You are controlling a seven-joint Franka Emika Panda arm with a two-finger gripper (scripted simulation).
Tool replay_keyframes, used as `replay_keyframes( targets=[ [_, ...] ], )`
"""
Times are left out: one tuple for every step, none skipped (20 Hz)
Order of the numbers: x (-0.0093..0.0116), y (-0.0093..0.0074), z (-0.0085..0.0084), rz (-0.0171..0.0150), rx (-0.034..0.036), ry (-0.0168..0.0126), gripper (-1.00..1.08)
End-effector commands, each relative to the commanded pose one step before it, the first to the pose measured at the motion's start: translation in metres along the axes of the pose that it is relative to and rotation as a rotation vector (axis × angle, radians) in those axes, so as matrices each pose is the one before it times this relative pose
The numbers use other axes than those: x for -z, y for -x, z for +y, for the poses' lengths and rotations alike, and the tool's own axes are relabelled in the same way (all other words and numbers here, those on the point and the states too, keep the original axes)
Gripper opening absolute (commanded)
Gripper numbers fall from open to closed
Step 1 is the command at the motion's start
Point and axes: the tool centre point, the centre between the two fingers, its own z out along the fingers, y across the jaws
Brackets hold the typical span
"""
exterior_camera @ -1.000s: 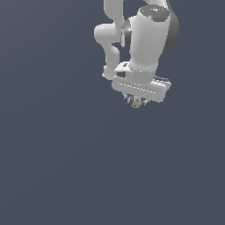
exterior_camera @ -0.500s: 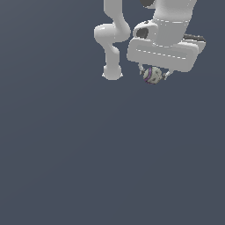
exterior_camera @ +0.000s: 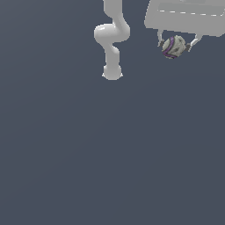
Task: Pick up the object and move it to a goal position.
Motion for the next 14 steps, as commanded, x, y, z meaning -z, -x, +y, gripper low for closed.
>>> replay_keyframes(
  targets=[
    [0.01591, 0.00468, -0.00555, -0.00058, -0.00059, -0.00037, -1.00],
    [0.00485, 0.00142, -0.00197, 0.00000, 0.00000, 0.00000, -1.00],
    [0.00433, 0.00125, -0.00178, 0.00000, 0.00000, 0.00000, -1.00],
    [0.00384, 0.00108, -0.00159, 0.00000, 0.00000, 0.00000, -1.00],
    [0.00337, 0.00093, -0.00142, 0.00000, 0.00000, 0.00000, -1.00],
    [0.00292, 0.00078, -0.00125, 0.00000, 0.00000, 0.00000, -1.00],
    [0.00254, 0.00053, -0.00093, -0.00029, 0.00008, -0.00038, -1.00],
    [0.00211, 0.00052, -0.00093, 0.00000, 0.00000, 0.00000, -1.00],
    [0.00174, 0.00041, -0.00078, 0.00000, 0.00000, 0.00000, -1.00],
    [0.00138, 0.00032, -0.00063, 0.00000, 0.00000, 0.00000, -1.00],
    [0.00105, 0.00023, -0.00049, 0.00000, 0.00000, 0.00000, -1.00],
    [0.00073, 0.00015, -0.00034, 0.00000, 0.00000, 0.00000, -1.00],
    [0.00043, 0.00009, -0.00020, 0.00000, 0.00000, 0.00000, -1.00],
    [0.00014, 0.00003, -0.00007, 0.00000, 0.00000, 0.00000, -1.00]
  ],
)
